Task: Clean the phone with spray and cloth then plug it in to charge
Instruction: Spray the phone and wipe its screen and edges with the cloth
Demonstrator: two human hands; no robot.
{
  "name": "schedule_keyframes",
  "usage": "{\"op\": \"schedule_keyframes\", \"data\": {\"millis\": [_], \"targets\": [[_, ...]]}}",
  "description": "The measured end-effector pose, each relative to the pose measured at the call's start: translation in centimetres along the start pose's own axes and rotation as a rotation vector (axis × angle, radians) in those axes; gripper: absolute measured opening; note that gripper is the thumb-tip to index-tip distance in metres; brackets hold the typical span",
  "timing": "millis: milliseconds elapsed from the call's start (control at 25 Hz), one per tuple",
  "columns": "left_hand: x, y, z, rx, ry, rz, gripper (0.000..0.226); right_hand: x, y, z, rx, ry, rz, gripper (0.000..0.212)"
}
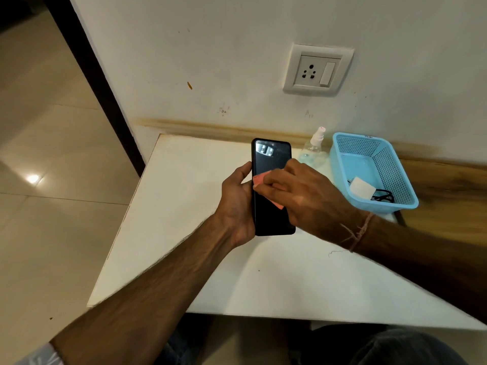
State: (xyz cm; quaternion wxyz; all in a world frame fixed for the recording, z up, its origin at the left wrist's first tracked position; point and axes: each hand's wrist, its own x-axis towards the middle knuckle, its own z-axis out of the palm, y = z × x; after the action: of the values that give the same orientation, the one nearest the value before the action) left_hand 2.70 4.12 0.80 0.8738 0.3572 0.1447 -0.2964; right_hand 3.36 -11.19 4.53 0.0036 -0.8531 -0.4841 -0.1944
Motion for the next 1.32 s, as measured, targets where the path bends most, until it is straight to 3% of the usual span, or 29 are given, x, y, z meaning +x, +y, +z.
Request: {"op": "schedule_keyframes", "data": {"millis": [360,480,640,1320], "targets": [[-0.2,-0.1,0.5,0.000,0.014,0.040,0.056,1.3,0.8,-0.4,0.008,0.052,0.118,0.043],[-0.1,-0.1,0.3,0.026,0.053,0.037,0.057,1.2,0.4,-0.2,-0.029,0.020,0.064,0.038],[-0.2,-0.1,0.5,-0.003,0.028,0.042,0.056,2.1,1.0,-0.4,-0.010,0.058,0.174,0.035],[0.0,-0.2,0.1,-0.045,-0.025,0.052,0.058,2.8,1.6,-0.7,0.023,0.072,0.159,0.041]]}}
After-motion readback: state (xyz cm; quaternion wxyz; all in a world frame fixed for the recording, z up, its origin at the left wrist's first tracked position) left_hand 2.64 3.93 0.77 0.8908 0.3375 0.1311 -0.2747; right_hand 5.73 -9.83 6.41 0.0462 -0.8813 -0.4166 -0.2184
